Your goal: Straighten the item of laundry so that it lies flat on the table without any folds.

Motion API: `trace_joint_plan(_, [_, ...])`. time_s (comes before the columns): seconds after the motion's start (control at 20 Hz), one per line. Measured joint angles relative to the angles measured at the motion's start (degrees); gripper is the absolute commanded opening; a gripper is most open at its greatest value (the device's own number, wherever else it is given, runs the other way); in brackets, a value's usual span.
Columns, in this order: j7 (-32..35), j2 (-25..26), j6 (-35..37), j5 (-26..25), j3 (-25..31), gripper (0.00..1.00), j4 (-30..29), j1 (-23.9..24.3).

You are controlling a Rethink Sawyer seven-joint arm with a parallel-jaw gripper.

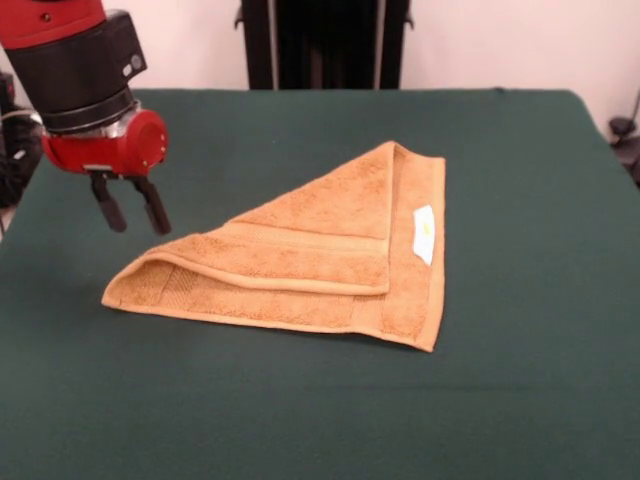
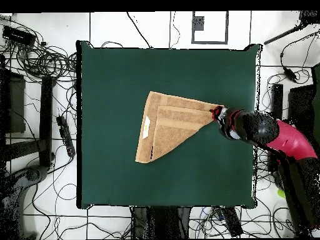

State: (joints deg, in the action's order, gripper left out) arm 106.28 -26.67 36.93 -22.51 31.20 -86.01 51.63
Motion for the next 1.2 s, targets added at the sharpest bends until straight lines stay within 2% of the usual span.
trace_joint_plan(0.55, [0.0,-0.53,4.03,0.87,1.32,1.0,-0.08,0.14])
trace_joint_plan(0.8, [0.0,-0.5,4.08,0.9,0.74,1.0,-0.08,-3.22])
trace_joint_plan(1.2, [0.01,-0.48,2.33,0.77,-0.91,1.0,-0.19,-12.69])
